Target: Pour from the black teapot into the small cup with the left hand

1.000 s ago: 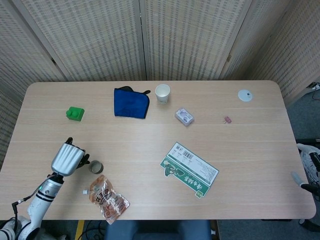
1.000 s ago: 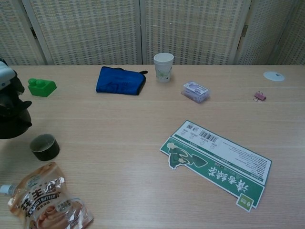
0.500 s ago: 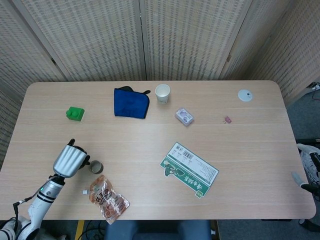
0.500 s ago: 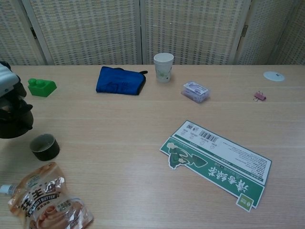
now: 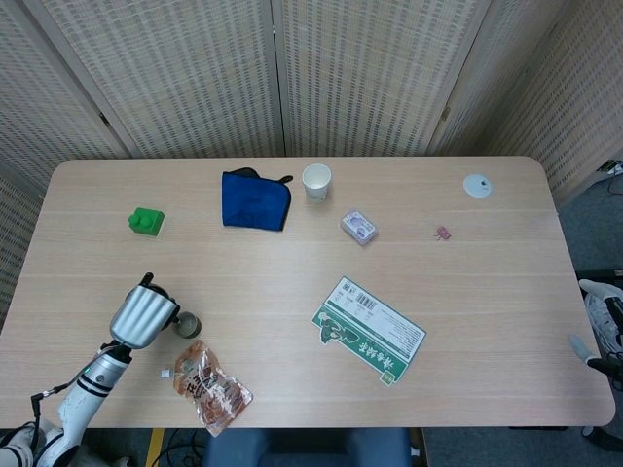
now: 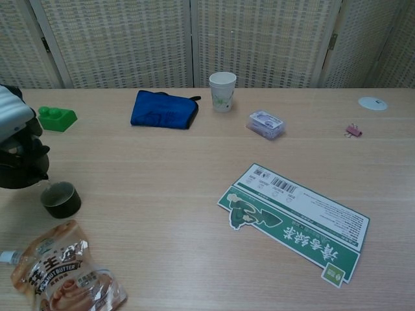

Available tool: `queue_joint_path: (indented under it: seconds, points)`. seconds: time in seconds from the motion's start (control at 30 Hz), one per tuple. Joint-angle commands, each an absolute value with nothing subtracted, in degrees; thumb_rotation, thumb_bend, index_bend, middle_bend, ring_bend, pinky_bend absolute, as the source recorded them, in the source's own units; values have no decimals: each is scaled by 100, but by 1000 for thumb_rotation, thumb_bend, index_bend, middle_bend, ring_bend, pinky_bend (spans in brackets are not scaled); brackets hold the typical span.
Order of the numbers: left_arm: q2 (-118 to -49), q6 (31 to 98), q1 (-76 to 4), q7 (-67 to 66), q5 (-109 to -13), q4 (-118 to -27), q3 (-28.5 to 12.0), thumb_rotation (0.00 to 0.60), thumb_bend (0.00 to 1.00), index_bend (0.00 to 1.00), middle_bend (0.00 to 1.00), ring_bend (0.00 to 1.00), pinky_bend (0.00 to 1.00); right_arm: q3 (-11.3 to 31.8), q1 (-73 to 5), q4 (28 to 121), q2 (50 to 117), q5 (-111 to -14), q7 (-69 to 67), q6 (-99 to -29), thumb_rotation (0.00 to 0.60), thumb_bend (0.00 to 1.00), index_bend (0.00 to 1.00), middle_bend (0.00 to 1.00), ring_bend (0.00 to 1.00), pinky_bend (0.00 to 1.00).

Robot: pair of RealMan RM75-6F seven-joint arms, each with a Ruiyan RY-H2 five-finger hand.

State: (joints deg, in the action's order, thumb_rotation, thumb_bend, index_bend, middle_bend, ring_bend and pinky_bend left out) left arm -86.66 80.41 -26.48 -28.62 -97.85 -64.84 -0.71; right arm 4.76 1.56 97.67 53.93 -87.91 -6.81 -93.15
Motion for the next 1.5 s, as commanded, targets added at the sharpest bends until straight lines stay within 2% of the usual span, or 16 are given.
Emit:
queue_joint_path:
  seconds: [0.03,1.5]
  points:
    - [-8679,8032,-2656,-2917,-9798,-6475,-69,501,416,1000,1000,949,476,477,156,9762,5394,-8789,-689,-9314,600,186,258,286,202,185]
    - [-8745,8054,-2711,-3062,-9893,-6194,-51,537,416,1000,1000,949,476,484,184,9722,5392,-8780,-725,-9333,600,186,258,286,202,186]
